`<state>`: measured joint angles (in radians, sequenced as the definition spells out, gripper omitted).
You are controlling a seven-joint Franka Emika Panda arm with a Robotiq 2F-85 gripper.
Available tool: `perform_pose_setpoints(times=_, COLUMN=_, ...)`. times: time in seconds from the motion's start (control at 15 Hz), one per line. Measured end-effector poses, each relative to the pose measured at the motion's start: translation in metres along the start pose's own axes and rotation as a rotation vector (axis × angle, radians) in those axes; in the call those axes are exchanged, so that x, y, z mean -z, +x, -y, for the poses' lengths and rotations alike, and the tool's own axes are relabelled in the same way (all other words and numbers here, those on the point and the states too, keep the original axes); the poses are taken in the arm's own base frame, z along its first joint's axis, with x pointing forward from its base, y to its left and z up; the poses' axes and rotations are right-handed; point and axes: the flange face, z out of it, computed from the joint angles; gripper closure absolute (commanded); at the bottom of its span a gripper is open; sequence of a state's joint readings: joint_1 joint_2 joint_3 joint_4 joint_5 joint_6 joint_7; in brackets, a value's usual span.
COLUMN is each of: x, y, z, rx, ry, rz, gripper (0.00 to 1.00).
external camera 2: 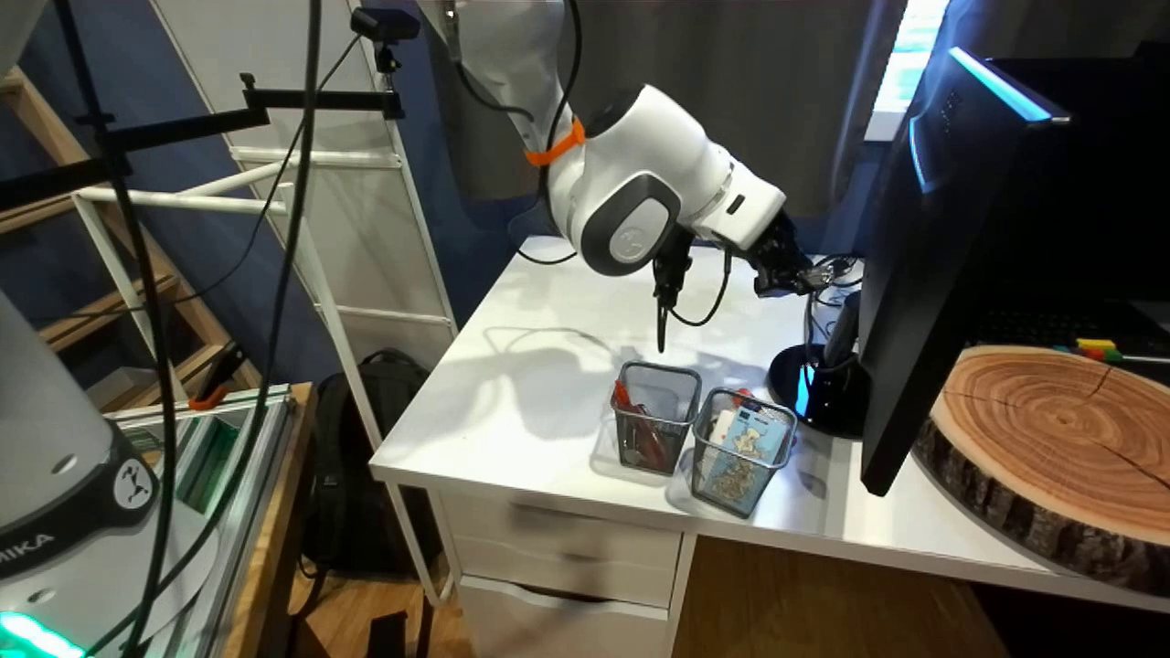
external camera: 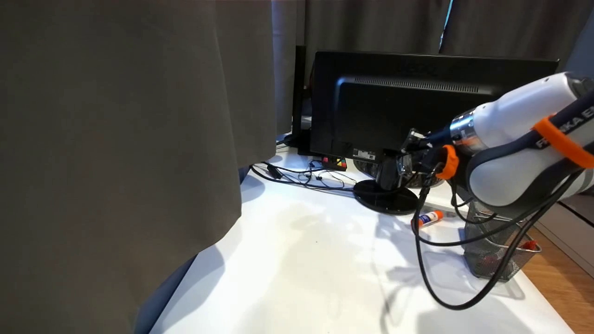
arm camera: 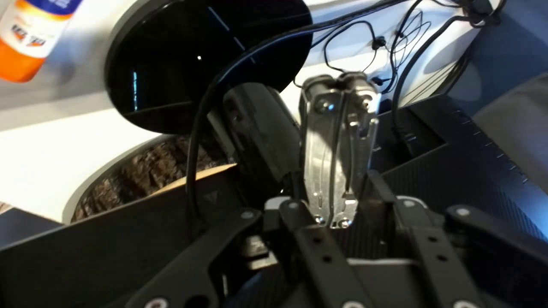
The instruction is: Put the remote into the basket
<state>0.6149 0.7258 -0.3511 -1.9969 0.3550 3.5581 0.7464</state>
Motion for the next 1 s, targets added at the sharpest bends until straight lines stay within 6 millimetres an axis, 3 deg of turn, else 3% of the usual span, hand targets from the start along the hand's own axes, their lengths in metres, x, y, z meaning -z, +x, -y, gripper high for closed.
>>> perform_pose_setpoints(times=0.4, x=0.053, y=0.081, z=-0.027, rx=0.033, ry=-0.095, rz=0.154, gripper=0.88)
perform_pose_setpoints(times=0.67, x=0.072, y=0.101, z=-0.074, rx=0.062, ry=-0.260, rz=0.296, gripper=0.88)
perform_pose_setpoints(times=0.73, x=0.076, y=0.101, z=-0.081, rx=0.075, ry=-0.280, rz=0.326, gripper=0.63)
perform_pose_setpoints(times=0.93, x=0.090, y=0.096, z=-0.083, rx=0.101, ry=-0.280, rz=0.368, gripper=0.63)
perform_pose_setpoints(times=1.0, x=0.092, y=0.095, z=-0.083, rx=0.103, ry=-0.278, rz=0.371, gripper=0.88)
